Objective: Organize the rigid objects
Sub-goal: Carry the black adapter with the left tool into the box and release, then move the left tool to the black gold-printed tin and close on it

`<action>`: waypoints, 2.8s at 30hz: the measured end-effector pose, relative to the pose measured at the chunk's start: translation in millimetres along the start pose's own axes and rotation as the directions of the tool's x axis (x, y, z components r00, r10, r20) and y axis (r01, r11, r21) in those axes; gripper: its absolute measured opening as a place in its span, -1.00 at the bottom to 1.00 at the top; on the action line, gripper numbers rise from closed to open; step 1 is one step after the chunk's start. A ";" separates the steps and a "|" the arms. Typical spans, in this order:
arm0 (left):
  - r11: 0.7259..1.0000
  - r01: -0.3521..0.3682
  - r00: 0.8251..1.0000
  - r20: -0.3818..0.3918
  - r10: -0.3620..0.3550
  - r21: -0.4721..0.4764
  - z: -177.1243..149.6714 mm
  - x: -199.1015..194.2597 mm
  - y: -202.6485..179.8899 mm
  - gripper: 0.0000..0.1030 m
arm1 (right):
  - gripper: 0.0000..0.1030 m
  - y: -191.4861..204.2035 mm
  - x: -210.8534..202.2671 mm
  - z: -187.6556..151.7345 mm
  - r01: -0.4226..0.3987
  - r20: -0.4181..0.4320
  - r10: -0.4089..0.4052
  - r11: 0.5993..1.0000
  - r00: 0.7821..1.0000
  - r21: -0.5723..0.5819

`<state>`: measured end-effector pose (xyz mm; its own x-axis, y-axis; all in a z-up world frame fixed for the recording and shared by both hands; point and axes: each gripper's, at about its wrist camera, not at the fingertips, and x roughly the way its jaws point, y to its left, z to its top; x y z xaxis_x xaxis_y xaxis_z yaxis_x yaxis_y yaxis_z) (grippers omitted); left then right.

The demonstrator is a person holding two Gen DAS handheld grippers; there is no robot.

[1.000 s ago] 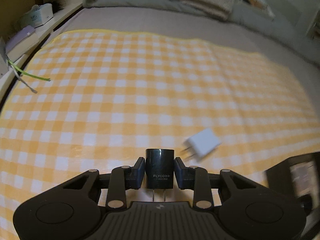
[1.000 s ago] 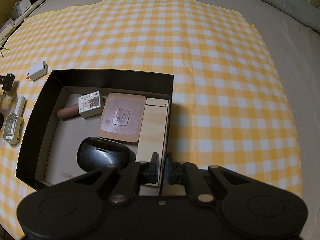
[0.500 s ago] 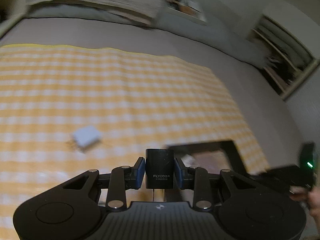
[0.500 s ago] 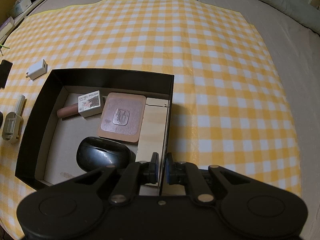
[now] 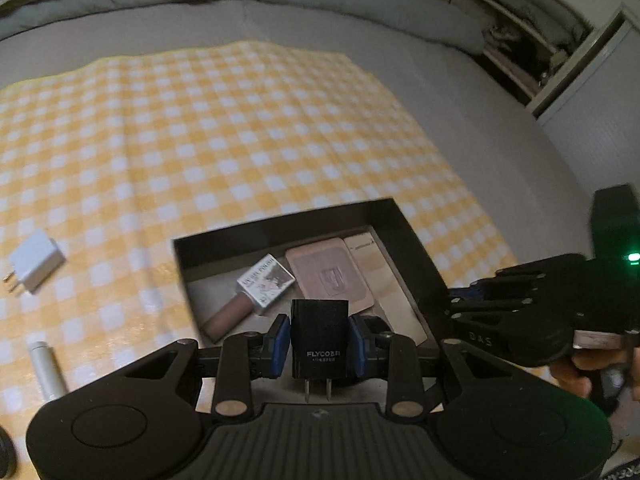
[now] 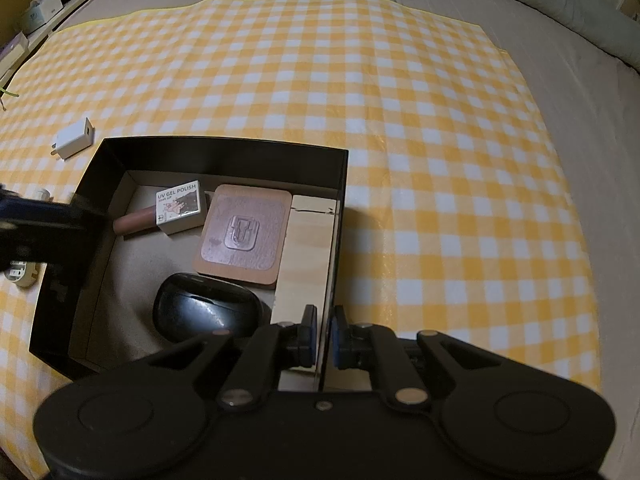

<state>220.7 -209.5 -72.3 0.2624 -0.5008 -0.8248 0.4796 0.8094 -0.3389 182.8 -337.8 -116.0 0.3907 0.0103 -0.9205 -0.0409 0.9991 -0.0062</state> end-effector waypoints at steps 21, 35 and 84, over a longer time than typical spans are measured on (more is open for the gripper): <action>0.972 -0.081 0.982 -0.147 0.115 0.219 4.2 50.1 -4.8 -0.36 | -0.84 -1.3 -1.1 0.0 -0.012 0.002 0.012 1.000 1.000 -0.001; 0.983 -0.109 0.989 -0.081 0.122 0.150 10.5 32.7 6.3 0.20 | -0.82 -0.9 -0.8 0.8 -0.012 0.001 0.012 1.000 1.000 0.002; 0.815 -0.483 0.857 0.018 0.515 -0.320 -98.9 -126.1 158.9 0.99 | -0.91 1.4 -12.1 -7.2 0.011 0.052 -0.012 1.000 0.999 0.029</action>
<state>181.0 12.7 -66.9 0.4873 -0.0179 -0.8731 -0.0042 0.9997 -0.0228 171.4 -336.8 -107.7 0.4382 -0.0001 -0.8989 -0.0102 0.9999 -0.0051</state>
